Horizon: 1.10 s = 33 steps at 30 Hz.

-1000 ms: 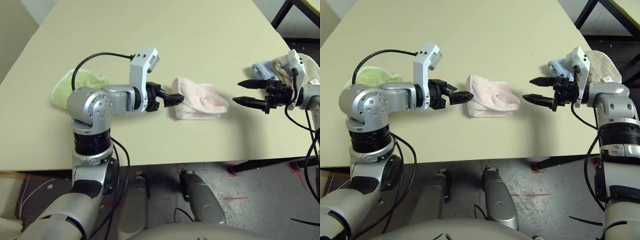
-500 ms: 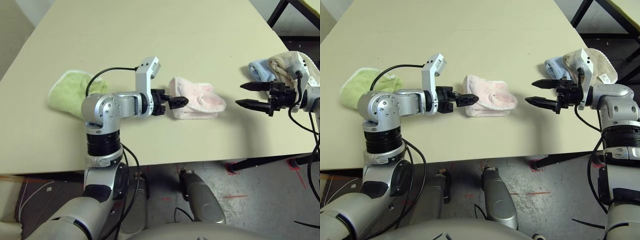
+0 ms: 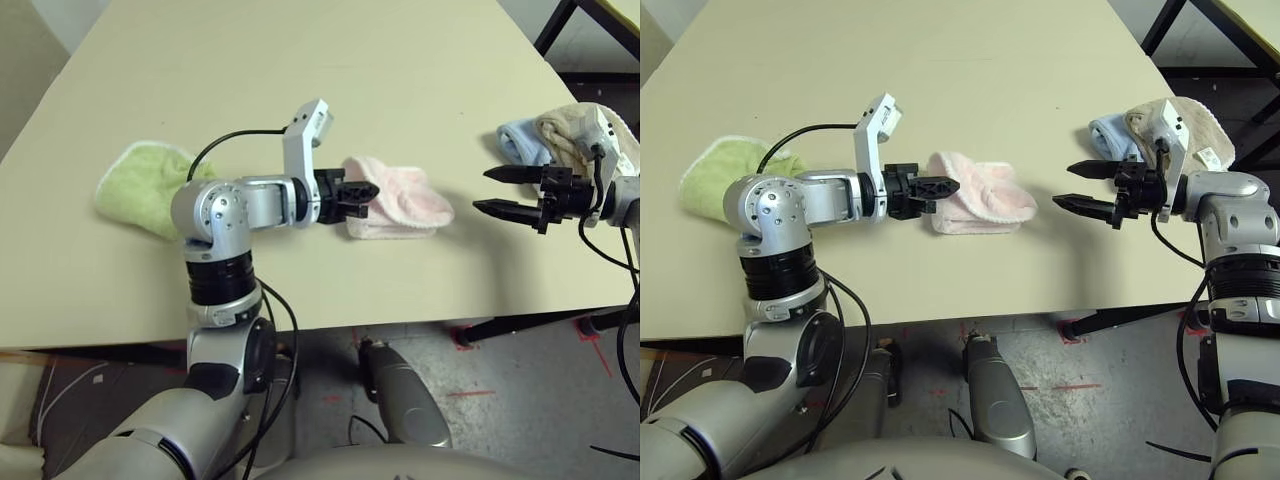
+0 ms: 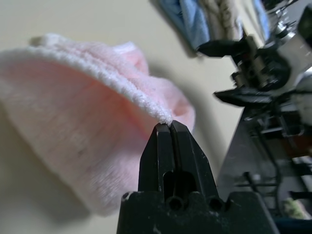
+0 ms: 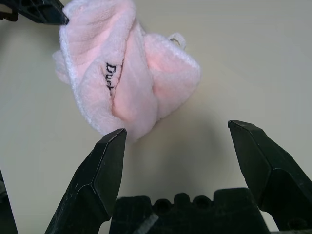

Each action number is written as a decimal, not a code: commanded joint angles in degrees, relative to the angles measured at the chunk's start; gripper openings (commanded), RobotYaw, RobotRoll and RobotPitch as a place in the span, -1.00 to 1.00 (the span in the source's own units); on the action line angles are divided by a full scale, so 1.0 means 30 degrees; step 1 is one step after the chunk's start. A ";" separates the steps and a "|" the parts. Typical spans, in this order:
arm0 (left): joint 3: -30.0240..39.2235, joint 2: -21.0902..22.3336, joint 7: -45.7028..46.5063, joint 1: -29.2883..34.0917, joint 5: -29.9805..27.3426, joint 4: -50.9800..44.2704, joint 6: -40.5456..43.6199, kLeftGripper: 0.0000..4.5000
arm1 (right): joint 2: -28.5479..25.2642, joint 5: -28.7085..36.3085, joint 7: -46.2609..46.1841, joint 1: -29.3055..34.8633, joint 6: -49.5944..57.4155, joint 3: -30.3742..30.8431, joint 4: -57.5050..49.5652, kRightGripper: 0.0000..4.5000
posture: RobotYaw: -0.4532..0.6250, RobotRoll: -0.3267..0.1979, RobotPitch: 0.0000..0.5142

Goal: Fold the towel and set it aside.

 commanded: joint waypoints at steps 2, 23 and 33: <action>0.1040 -0.1674 0.1309 -0.1208 0.0364 0.2378 -0.1636 -0.99 | -0.0045 0.0208 -0.0285 0.0240 -0.0325 -0.0375 -0.0131 1.00 | -0.22 0.25 -0.40; 0.1856 -0.5728 0.6674 -0.4586 -0.4611 1.2185 -0.8970 -0.99 | 0.0051 0.0304 -0.1440 0.1210 -0.0713 -0.0427 -0.0628 1.00 | -0.29 0.25 -0.37; -0.3003 -0.3841 0.5424 -0.2979 -0.3992 1.0360 -0.9022 -0.60 | 0.0712 0.0305 -0.2325 0.0504 -0.0985 -0.0435 -0.0373 1.00 | -0.27 0.25 -0.37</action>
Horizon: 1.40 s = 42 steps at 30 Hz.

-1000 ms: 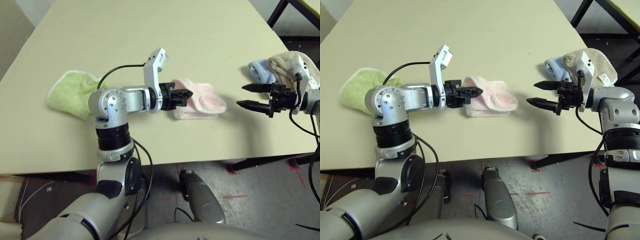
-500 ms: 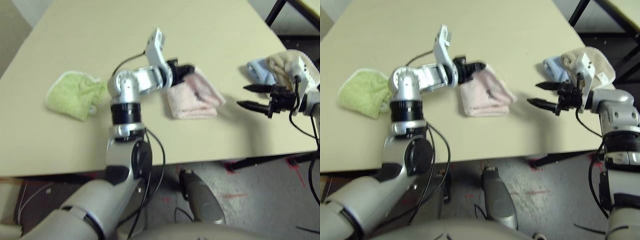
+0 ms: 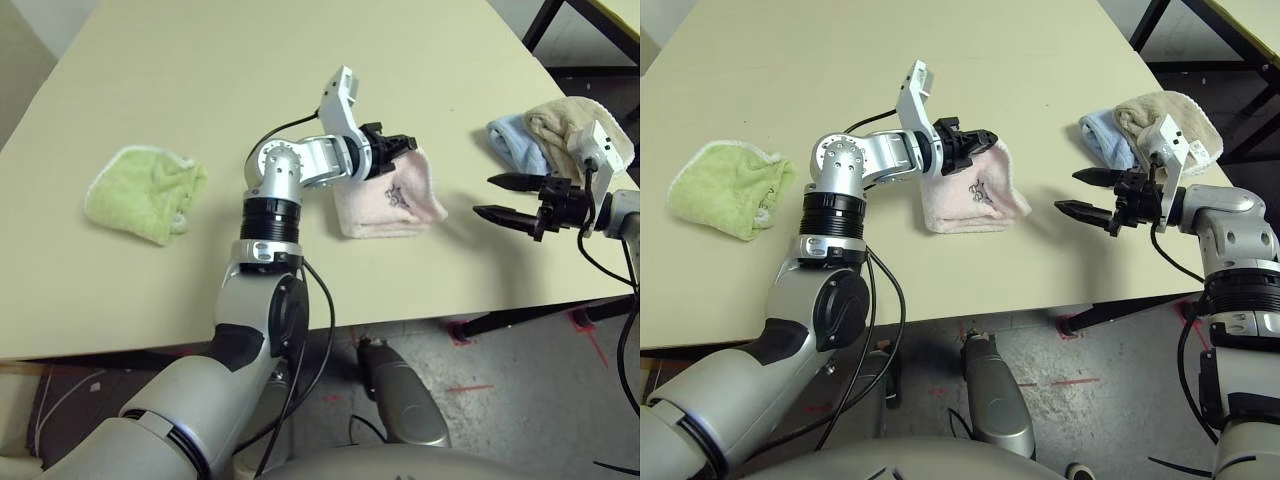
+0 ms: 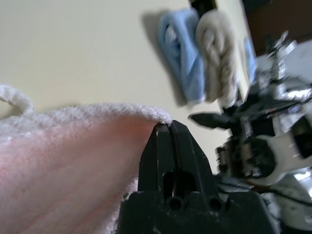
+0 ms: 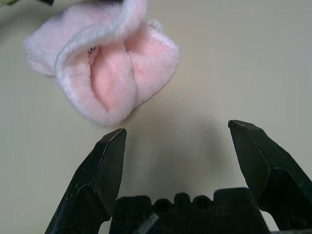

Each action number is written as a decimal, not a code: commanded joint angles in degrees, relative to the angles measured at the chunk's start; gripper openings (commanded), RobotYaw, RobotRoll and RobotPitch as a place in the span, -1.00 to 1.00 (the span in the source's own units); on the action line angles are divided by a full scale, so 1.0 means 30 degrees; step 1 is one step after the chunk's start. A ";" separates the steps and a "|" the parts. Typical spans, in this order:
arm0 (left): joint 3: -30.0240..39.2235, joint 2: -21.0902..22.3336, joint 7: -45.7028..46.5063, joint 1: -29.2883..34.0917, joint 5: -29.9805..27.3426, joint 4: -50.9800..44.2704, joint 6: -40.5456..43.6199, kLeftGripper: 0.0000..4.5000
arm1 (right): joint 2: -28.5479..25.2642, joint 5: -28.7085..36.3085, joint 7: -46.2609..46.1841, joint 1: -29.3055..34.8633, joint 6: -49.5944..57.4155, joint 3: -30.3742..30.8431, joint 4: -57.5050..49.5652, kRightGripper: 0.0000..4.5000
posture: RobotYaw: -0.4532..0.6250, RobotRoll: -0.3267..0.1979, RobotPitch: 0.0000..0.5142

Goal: Fold the towel and set it aside.

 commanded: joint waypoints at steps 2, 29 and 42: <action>-0.2348 -0.1779 -0.1380 0.1638 -0.0333 -0.3734 0.0614 -0.29 | 0.0279 0.0471 -0.0613 -0.0706 0.0128 -0.0673 0.0078 1.00 | -0.27 0.25 -0.37; -0.2342 0.2438 -0.3259 0.4550 -0.1692 -1.1391 0.2701 0.98 | 0.1868 0.1611 -0.0503 -0.4461 0.2214 -0.0945 0.1543 1.00 | -0.12 0.25 -0.41; -0.3899 0.5533 -0.6366 0.8654 -0.0003 -1.3291 -0.1181 0.22 | 0.2828 0.5086 -0.0433 -0.4403 0.8574 -0.1280 -0.2418 0.26 | -0.15 0.25 -0.40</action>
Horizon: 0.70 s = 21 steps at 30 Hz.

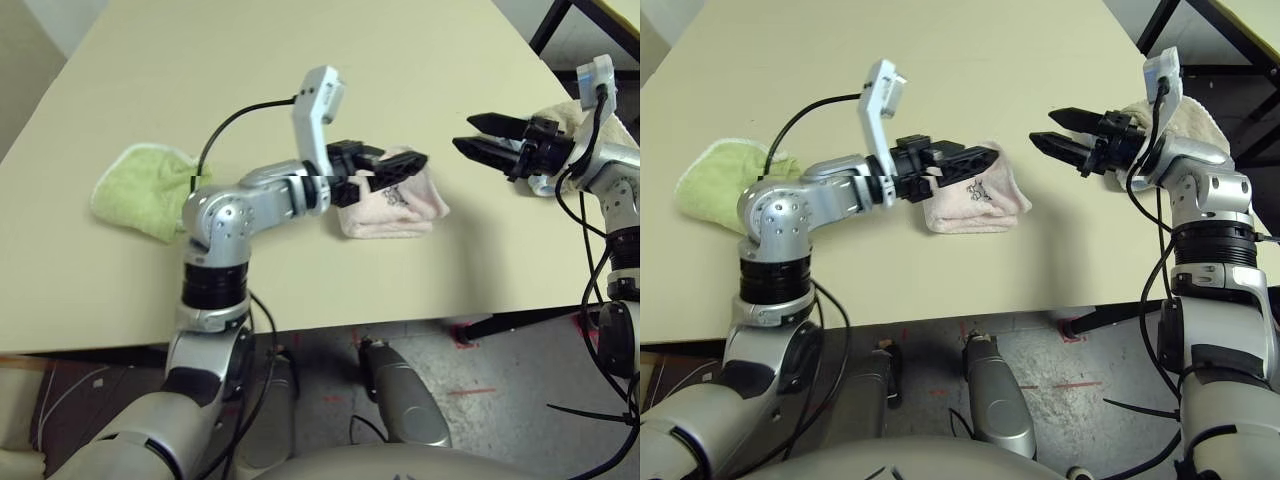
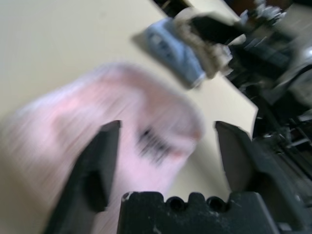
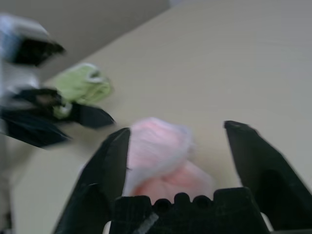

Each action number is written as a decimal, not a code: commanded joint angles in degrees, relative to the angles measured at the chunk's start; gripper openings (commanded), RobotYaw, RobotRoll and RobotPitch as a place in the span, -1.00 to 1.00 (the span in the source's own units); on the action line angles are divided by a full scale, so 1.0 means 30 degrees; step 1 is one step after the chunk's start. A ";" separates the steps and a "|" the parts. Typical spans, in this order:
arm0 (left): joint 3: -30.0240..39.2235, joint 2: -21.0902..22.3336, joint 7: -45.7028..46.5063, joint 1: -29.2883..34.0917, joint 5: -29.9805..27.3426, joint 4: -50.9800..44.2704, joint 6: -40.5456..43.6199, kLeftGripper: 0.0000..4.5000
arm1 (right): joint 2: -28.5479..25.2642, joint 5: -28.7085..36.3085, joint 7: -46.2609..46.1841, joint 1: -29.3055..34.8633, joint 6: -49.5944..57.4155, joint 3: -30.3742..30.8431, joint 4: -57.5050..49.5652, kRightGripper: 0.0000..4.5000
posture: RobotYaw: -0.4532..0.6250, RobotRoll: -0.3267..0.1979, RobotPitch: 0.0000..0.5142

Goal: Fold the towel and set it aside.

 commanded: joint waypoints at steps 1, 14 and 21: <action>-0.0530 -0.0153 -0.0655 0.0901 0.0503 -0.0707 -0.1387 0.04 | 0.0520 0.1391 0.0064 0.0083 0.2746 0.0278 -0.1772 0.08 | -0.15 0.25 -0.40; -0.3409 0.0633 -0.1174 0.1853 0.3318 0.0439 -0.2268 -1.00 | 0.1789 -0.1553 -0.1815 0.0458 0.3317 0.3498 -0.0112 -0.97 | -0.11 0.25 -0.37; -0.4968 0.1649 -0.2081 0.2219 0.5099 0.1640 -0.2817 -1.00 | 0.1876 -0.4395 -0.1963 0.0596 0.0533 0.4943 0.3995 -0.97 | -0.09 0.25 -0.39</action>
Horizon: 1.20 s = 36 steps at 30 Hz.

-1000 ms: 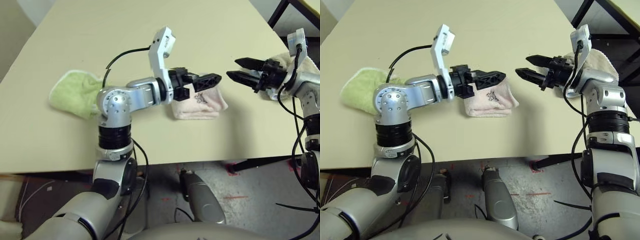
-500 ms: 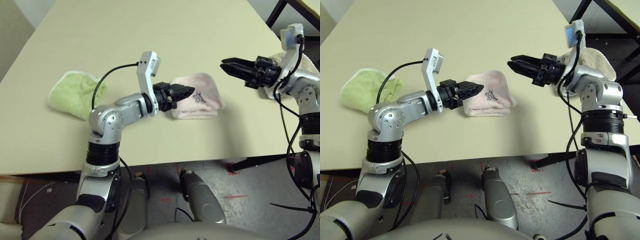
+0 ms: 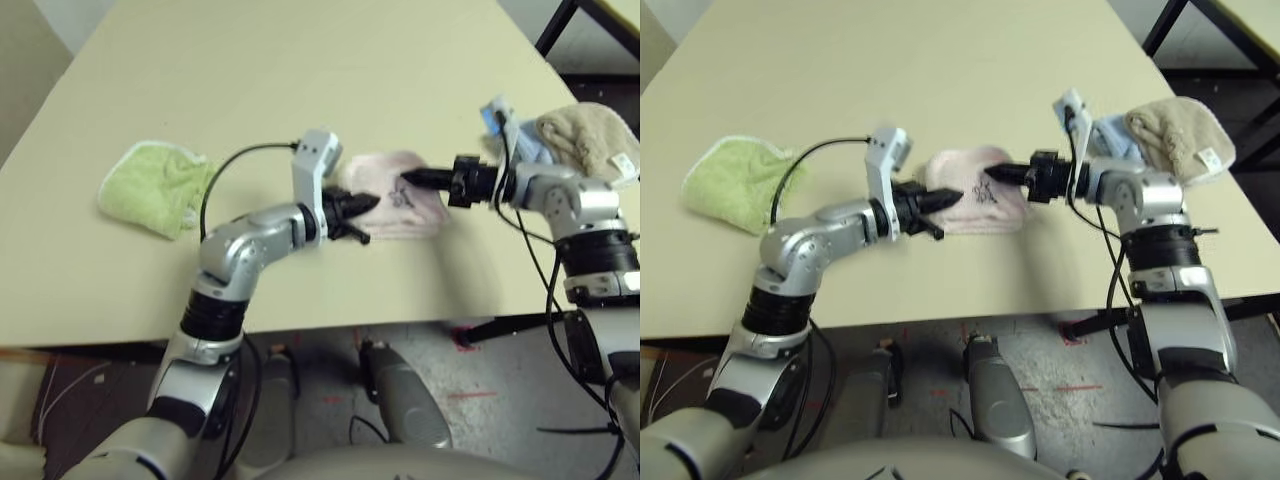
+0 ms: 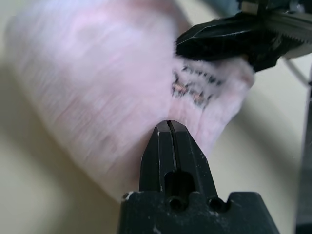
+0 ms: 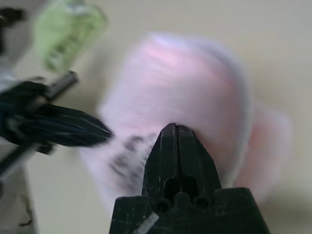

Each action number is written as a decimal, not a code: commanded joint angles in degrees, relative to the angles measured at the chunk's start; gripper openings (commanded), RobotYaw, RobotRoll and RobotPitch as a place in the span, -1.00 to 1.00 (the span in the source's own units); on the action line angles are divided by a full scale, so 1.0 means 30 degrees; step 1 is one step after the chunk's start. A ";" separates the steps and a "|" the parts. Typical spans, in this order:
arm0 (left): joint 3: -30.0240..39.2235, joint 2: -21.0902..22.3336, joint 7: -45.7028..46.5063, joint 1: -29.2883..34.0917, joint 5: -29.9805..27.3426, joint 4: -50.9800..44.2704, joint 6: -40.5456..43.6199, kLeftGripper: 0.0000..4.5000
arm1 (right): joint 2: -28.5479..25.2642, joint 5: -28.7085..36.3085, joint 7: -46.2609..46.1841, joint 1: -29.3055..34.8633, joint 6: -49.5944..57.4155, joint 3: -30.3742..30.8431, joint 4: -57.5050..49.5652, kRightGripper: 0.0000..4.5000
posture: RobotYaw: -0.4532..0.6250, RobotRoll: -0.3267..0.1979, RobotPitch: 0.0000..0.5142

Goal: Fold the towel and set it aside.

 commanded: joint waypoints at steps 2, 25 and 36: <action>-0.0479 0.0293 -0.0496 0.0279 0.1008 0.0439 -0.0303 -1.00 | -0.0033 -0.1399 0.0148 0.0290 -0.1474 0.0579 0.1779 -0.97 | -0.09 0.25 -0.39; 0.6872 -0.1303 0.2797 -0.1024 -0.2096 -0.1026 0.5617 0.99 | -0.2533 0.2418 0.3983 0.2557 -0.3184 -0.4229 -0.3186 0.99 | -0.13 0.25 -0.41; 0.6506 -0.1991 0.2598 -0.1901 -0.1714 0.3083 0.5689 0.99 | -0.4362 0.2022 0.4346 0.5850 -0.4955 -0.4605 -0.4886 0.99 | -0.27 0.25 -0.47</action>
